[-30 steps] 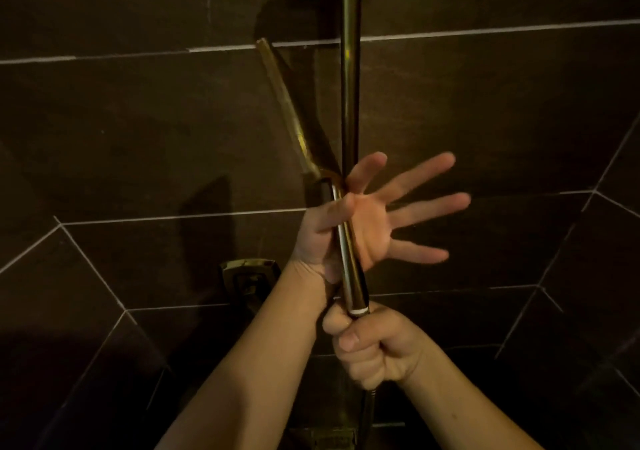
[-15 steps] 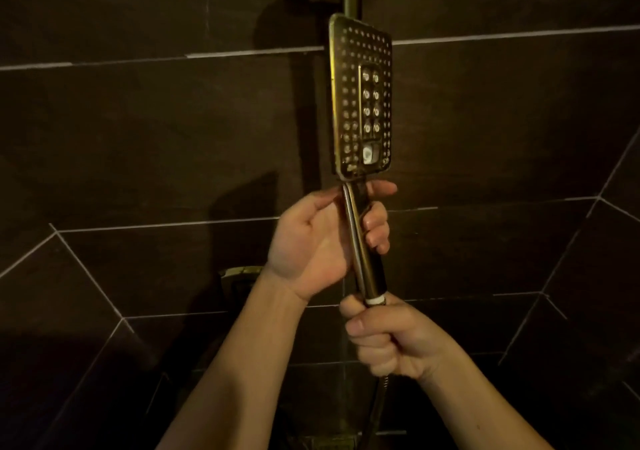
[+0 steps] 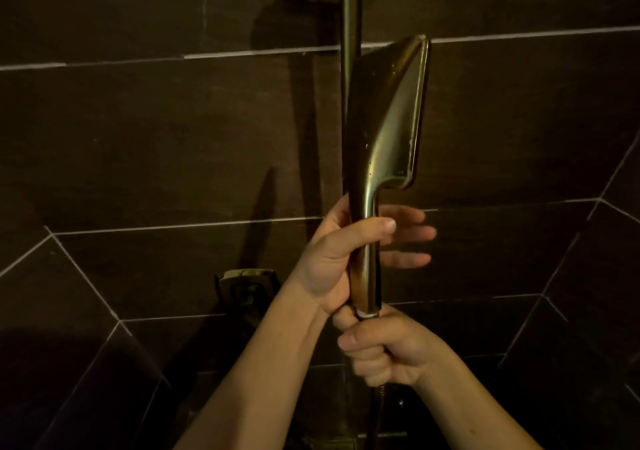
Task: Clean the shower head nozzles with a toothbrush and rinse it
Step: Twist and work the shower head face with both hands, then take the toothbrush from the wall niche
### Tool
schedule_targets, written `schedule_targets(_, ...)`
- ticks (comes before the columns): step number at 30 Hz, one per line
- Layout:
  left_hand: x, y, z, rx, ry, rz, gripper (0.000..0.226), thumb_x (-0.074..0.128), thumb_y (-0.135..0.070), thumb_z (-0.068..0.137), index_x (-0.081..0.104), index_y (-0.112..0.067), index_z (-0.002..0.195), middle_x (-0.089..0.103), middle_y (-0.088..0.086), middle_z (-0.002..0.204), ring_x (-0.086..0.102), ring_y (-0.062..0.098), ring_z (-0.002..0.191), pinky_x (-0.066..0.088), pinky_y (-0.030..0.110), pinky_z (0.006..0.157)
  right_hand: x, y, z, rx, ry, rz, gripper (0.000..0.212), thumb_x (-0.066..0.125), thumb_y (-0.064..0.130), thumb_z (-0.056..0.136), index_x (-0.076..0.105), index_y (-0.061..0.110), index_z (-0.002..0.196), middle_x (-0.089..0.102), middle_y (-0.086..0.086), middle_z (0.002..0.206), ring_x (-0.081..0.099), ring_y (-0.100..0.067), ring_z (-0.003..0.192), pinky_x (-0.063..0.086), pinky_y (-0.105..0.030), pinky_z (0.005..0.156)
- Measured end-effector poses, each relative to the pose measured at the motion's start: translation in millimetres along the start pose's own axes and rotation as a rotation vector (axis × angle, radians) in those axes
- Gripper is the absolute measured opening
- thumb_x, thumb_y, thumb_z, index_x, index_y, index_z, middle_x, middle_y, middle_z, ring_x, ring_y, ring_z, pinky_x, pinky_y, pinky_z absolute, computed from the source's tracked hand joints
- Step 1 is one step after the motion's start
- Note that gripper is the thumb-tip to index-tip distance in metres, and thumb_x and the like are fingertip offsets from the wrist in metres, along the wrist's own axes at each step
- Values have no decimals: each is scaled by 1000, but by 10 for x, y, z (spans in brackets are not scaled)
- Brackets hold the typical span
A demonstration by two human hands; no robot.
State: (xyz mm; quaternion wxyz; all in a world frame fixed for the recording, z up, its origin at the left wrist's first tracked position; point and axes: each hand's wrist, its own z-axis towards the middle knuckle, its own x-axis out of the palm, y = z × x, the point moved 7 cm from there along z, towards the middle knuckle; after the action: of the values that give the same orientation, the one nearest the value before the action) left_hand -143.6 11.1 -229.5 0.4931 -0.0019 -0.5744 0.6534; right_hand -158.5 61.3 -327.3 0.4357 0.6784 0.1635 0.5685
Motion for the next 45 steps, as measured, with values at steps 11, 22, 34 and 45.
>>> schedule_targets(11,-210,-102,24,47,-269,65,15,60,-25,90,60,-11,94,51,1,50,55,13,44,49,27,46,-146,338,-107,-78,-425,-413,37,58,-1,86,39,18,61,26,-1,49,24,-8,36,11,-24,40)
schedule_targets(22,-255,-525,-134,104,-446,360,40,61,-35,95,52,-20,60,32,-4,46,30,11,38,27,26,41,-198,1076,-500,-190,-802,-851,22,64,14,89,51,13,71,37,-6,58,35,-19,49,26,-33,48)
schedule_targets(34,41,-908,-160,117,-333,704,33,51,-45,96,58,-18,114,61,-3,82,61,18,81,53,42,87,425,2729,-635,-532,-903,-1003,36,57,13,94,43,23,62,37,2,56,33,-13,46,28,-25,42)
schedule_targets(45,222,-1361,-7,271,-403,879,29,64,-25,92,49,-13,115,67,1,71,68,27,65,61,43,70,1088,4146,-481,-842,-892,-1100,39,57,12,88,45,24,54,38,8,49,33,-10,40,26,-20,38)
